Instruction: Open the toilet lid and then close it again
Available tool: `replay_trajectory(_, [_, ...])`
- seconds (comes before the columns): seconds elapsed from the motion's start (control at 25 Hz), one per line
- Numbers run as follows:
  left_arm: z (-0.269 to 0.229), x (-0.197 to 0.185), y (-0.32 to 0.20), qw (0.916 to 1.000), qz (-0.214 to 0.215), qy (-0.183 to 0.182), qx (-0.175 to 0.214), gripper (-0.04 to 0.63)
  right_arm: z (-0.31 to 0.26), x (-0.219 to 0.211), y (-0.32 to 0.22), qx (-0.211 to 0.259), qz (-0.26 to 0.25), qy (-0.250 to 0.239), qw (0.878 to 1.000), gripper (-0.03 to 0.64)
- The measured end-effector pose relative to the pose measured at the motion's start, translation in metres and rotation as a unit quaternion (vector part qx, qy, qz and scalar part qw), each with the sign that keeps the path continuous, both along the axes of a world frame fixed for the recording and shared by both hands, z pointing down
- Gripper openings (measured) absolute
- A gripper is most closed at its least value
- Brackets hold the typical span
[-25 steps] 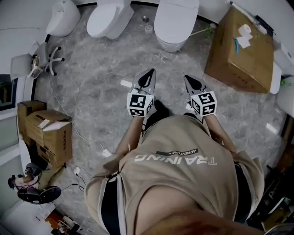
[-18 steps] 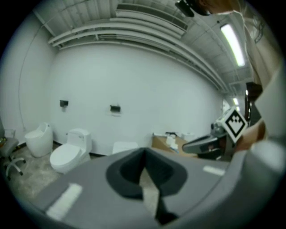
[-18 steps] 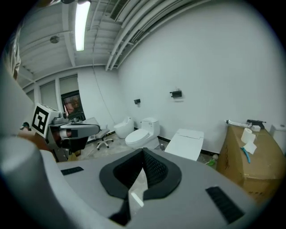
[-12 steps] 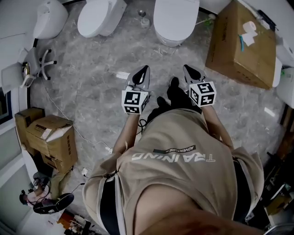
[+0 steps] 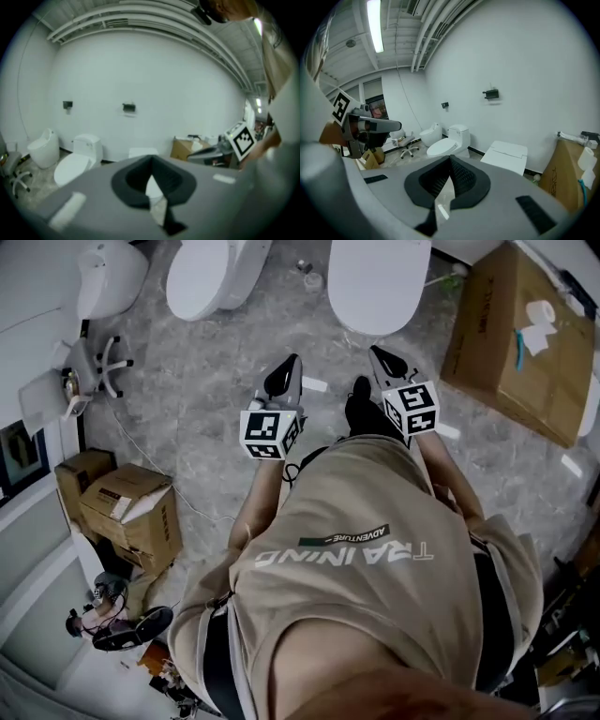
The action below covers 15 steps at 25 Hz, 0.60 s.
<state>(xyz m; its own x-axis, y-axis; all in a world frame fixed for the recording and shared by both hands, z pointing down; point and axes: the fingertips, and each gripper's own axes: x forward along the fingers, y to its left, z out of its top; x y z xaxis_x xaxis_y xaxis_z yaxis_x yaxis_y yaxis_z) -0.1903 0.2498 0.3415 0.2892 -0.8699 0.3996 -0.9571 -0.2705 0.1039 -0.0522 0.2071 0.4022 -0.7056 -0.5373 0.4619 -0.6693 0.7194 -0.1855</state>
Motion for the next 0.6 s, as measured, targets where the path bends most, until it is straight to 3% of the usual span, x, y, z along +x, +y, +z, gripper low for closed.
replay_trajectory(0.08, [-0.007, -0.001, -0.034, 0.9997, 0.014, -0.018, 0.008, 0.003, -0.001, -0.002, -0.031, 0.004, 0.004, -0.006, 1.0, 0.011])
replay_trajectory(0.28, [-0.007, 0.008, -0.093, 0.9996, 0.014, -0.018, 0.014, 0.003, -0.009, 0.015, -0.089, 0.021, 0.012, -0.001, 1.0, 0.011])
replay_trajectory(0.4, [0.007, 0.019, -0.113, 0.9994, 0.032, -0.015, -0.001, 0.003, -0.005, 0.033, -0.105, 0.012, 0.027, 0.006, 1.0, 0.011])
replay_trajectory(0.6, [0.031, 0.027, -0.148, 0.9952, 0.085, -0.012, -0.048, 0.003, -0.003, 0.062, -0.13, -0.006, 0.096, 0.006, 0.995, 0.011])
